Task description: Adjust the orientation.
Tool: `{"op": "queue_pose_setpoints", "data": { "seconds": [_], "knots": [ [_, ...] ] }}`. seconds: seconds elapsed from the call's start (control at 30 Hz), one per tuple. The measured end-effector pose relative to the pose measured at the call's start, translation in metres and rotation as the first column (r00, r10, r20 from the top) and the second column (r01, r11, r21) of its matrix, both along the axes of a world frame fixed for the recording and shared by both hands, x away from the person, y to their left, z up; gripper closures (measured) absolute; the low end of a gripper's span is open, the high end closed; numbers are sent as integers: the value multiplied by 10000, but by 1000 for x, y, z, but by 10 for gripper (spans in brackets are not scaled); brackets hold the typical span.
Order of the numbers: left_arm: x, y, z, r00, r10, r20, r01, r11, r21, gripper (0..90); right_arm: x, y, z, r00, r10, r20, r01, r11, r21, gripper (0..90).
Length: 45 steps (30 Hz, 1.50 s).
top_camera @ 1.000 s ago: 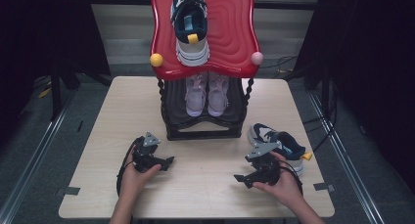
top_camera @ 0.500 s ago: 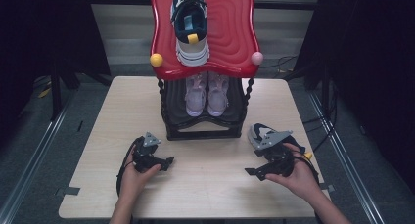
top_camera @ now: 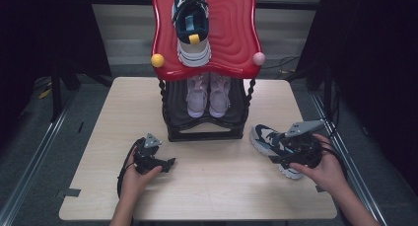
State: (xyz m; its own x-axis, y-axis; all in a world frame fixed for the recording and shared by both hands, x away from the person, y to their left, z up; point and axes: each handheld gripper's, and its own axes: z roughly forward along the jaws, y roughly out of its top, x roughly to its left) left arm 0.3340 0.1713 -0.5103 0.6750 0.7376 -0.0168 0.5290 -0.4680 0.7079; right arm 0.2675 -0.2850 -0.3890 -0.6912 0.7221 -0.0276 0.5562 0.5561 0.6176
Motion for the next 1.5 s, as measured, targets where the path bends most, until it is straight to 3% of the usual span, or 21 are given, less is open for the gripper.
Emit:
{"op": "queue_pose_setpoints", "data": {
  "seconds": [0.17, 0.33, 0.5, 0.6, 0.73, 1.0, 1.07, 1.13, 1.27, 1.3, 1.37, 1.43, 1.47, 1.5],
  "knots": [
    [0, 0, 0, 10000, 1, -1, -1, 10000, 0, 55, 2, -16, 0, 9989, -458, 32, 458, 9988, -156, 284],
    [0, 0, 0, 10000, 4, -2, -4, 10000, -5, 55, 7, -20, -14, 9977, -546, -392, 532, 9980, -354, 348],
    [0, 0, 0, 10000, 8, 0, -8, 10000, -12, 55, 10, -21, -26, 9968, -737, -322, 721, 9962, -480, 526],
    [0, 0, 0, 10000, 2, -1, -2, 10000, -1, 55, 11, -22, -27, 9950, -995, -116, 986, 9933, -602, 706],
    [0, 0, 0, 10000, 0, -2, 0, 10000, 0, 55, 14, -24, -26, 9908, -1346, -168, 1342, 9907, -229, 806],
    [0, 0, 0, 10000, 3, -1, -3, 10000, -3, 55, 23, -21, -18, 9768, -2081, 502, 2068, 9779, 306, 844],
    [0, 0, 0, 10000, -2, -4, 2, 10000, 0, 55, 28, -21, -16, 9685, -2380, 729, 2362, 9712, 330, 847],
    [0, 0, 0, 10000, 1, -3, -1, 10000, -1, 55, 38, -21, -17, 9541, -2880, 821, 2852, 9575, 441, 848],
    [0, 0, 0, 10000, 1, -4, -1, 10000, 0, 55, 50, -17, -23, 9400, -3274, 965, 3262, 9449, 282, 847],
    [0, 0, 0, 10000, 1, -4, -1, 10000, 0, 55, 50, -17, -23, 9400, -3274, 965, 3262, 9449, 282, 847],
    [0, 0, 0, 10000, -1, -1, 1, 10000, 1, 55, 55, -18, -29, 9290, -3558, 1016, 3547, 9345, 296, 847],
    [0, 0, 0, 10000, -2, -1, 2, 10000, 3, 55, 56, -19, -31, 9285, -3581, 986, 3563, 9337, 359, 847],
    [0, 0, 0, 10000, -3, -2, 3, 10000, 5, 55, 56, -17, -34, 9348, -3462, 793, 3442, 9381, 388, 841],
    [0, 0, 0, 10000, -3, -2, 3, 10000, 5, 55, 56, -17, -34, 9348, -3462, 793, 3442, 9381, 388, 841]
  ]
}}
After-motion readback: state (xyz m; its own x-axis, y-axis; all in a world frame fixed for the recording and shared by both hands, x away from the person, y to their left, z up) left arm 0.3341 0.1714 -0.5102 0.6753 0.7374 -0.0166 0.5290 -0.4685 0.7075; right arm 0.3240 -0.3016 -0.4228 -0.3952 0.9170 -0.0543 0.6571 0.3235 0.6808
